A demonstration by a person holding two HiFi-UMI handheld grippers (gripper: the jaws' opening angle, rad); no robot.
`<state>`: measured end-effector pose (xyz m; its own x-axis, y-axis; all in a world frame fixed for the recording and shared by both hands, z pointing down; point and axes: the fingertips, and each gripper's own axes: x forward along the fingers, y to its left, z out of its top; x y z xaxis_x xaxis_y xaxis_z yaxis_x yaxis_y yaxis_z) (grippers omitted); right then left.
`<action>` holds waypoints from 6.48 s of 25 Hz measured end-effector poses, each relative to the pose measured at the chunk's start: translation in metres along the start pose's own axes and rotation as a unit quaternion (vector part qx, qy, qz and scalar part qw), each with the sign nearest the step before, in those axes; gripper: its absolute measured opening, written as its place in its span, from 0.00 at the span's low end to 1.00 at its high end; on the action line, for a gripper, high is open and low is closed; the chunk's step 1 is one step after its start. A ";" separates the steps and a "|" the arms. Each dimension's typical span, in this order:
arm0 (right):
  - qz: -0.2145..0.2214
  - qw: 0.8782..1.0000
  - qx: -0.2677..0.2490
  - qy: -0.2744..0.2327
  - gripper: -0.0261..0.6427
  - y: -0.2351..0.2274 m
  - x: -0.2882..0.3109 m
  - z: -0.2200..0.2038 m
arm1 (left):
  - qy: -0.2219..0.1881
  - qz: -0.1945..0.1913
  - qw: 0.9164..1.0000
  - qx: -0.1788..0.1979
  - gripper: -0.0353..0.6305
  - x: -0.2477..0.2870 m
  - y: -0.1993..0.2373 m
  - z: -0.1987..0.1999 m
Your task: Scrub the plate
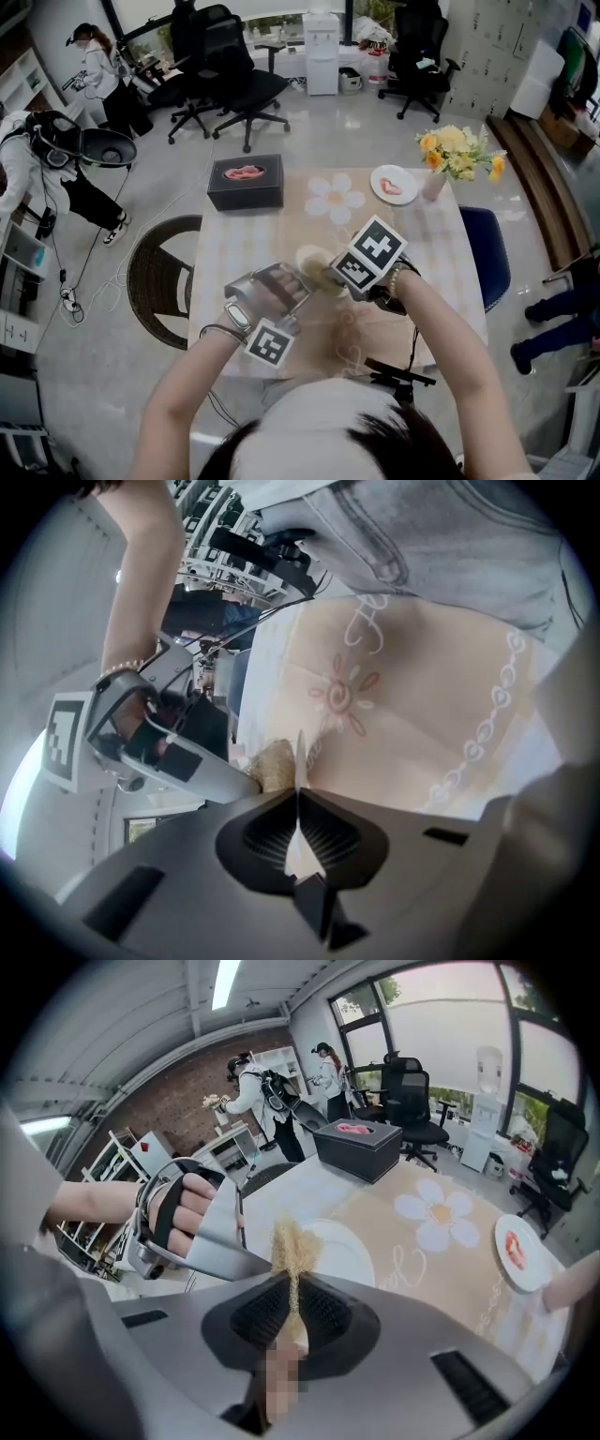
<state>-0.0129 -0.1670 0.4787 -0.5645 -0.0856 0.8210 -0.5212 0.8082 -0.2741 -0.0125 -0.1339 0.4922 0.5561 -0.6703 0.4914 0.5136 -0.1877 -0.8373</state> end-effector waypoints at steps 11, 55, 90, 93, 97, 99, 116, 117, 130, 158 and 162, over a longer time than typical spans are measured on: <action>0.011 1.000 -0.012 0.027 0.09 -0.006 0.011 -0.001 | 0.000 -0.009 1.000 0.012 0.08 0.001 -0.011 0.000; -0.153 0.986 0.060 0.030 0.09 -0.114 0.042 -0.035 | -0.008 -0.007 1.000 0.003 0.08 0.002 -0.008 0.003; 0.030 0.998 -0.042 -0.044 0.09 -0.002 0.007 0.024 | -0.014 -0.016 0.996 0.084 0.08 0.002 -0.015 0.006; 0.024 0.998 -0.040 -0.047 0.09 -0.006 0.009 0.026 | -0.013 -0.017 0.996 0.081 0.08 0.003 -0.015 0.006; 0.023 0.998 -0.024 -0.056 0.09 -0.012 0.010 0.029 | -0.013 -0.014 0.996 0.084 0.08 0.003 -0.016 0.006; 0.023 0.998 -0.017 -0.060 0.09 -0.015 0.011 0.032 | -0.014 -0.015 0.996 0.084 0.08 0.003 -0.017 0.005; -0.010 0.997 0.038 -0.063 0.09 -0.052 0.020 0.026 | -0.019 -0.017 0.996 0.082 0.08 0.001 -0.018 0.008; -0.016 0.997 0.039 -0.059 0.09 -0.056 0.022 0.024 | -0.019 -0.017 0.996 0.083 0.08 0.001 -0.018 0.008; -0.077 0.994 0.067 -0.042 0.09 -0.098 0.031 0.000 | -0.023 -0.018 0.996 0.085 0.08 0.001 -0.018 0.010; -0.110 0.982 0.001 -0.151 0.09 -0.079 -0.019 0.028 | -0.032 -0.019 0.994 0.103 0.08 0.001 -0.016 0.016; -0.051 0.982 0.007 -0.184 0.09 -0.047 -0.029 0.046 | -0.032 -0.020 0.994 0.106 0.08 -0.001 -0.016 0.016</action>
<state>-0.0014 -0.2296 0.4446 -0.7002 -0.3733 0.6086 -0.5952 0.7759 -0.2089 -0.0111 -0.1192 0.5090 0.5700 -0.6163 0.5434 0.6579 -0.0539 -0.7512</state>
